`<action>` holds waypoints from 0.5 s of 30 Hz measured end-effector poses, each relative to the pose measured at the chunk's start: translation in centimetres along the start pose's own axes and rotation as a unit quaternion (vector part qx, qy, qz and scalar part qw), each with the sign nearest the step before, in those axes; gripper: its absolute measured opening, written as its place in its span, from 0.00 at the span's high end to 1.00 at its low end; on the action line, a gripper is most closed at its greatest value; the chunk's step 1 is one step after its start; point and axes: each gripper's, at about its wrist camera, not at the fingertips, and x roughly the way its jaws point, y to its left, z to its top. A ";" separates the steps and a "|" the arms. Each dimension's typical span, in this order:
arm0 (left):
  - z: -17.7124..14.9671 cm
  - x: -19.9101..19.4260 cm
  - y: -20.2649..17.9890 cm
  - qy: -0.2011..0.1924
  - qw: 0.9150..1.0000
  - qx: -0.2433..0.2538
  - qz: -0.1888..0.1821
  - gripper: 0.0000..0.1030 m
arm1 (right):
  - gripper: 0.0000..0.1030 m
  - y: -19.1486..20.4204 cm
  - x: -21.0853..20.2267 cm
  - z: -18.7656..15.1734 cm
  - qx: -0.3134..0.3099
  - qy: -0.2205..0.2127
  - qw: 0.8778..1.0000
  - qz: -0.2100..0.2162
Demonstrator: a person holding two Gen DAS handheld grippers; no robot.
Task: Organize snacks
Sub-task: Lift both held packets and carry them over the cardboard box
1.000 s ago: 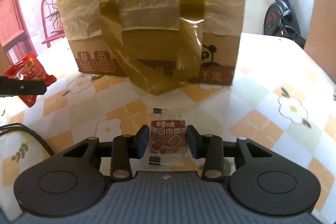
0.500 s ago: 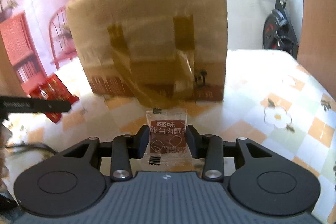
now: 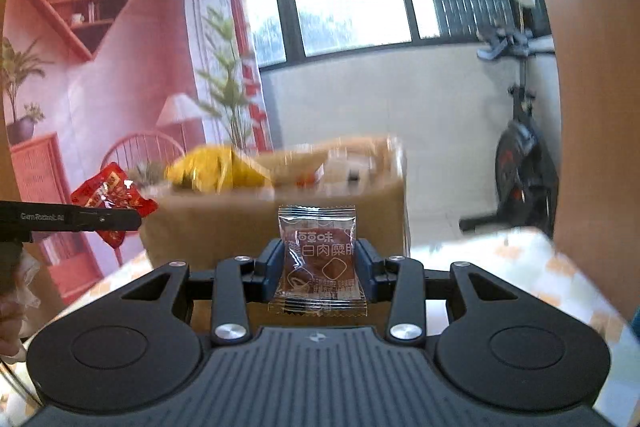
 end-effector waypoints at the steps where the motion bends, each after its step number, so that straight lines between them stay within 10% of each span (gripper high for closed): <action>1: 0.2 0.5 -0.3 -0.003 1.000 0.001 -0.001 0.66 | 0.60 0.0 0.3 0.8 -0.003 -0.009 1.000 0.003; 15: 3.5 7.2 -0.5 0.019 0.999 0.033 0.002 0.66 | 0.60 0.1 9.0 4.8 0.020 -0.040 0.997 0.059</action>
